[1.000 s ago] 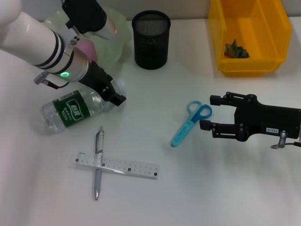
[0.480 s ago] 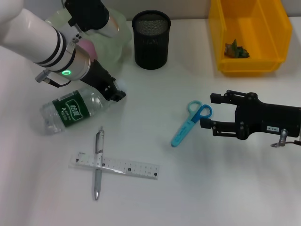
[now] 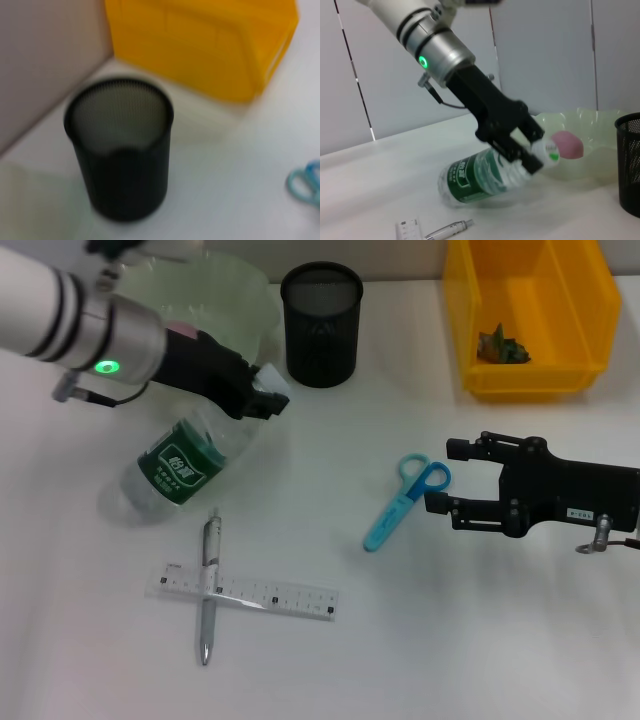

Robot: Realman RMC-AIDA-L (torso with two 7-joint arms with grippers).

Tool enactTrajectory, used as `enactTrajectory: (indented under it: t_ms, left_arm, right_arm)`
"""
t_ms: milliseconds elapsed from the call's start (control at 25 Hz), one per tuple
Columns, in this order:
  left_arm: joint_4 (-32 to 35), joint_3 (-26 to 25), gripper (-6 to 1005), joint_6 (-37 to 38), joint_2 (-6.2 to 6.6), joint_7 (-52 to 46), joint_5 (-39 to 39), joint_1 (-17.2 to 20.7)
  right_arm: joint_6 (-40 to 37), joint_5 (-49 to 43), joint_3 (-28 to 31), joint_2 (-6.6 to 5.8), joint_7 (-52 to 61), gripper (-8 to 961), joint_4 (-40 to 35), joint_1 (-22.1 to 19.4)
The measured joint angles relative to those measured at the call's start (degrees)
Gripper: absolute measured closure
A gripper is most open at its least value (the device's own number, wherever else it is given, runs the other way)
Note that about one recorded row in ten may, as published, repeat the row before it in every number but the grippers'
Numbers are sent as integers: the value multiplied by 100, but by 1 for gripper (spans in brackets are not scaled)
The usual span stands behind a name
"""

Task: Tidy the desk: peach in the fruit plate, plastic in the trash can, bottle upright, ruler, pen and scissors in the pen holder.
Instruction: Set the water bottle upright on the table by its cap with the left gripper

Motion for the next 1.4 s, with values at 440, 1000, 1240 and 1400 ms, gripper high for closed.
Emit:
enactTrajectory:
  t_ms: [440,1000,1240,1400]
  left_arm:
    - [176,-971,551,632,13,1131,-1089,574]
    - [155,-1420,547,938,129,1991,-2234,1208]
    - [40,-1691,545,1137,166,2564,-2722,1552]
    - [-127,-2099,544,1414,166,3015,-2905,1704]
  right_arm:
    - [-21,0,-27,0,-6,166,3,0]
    - [-35,0,-45,7,10,166,0,54]
    - [-35,-2,-45,27,15,166,0,77]
    - [-41,-15,-45,49,16,166,-4,113]
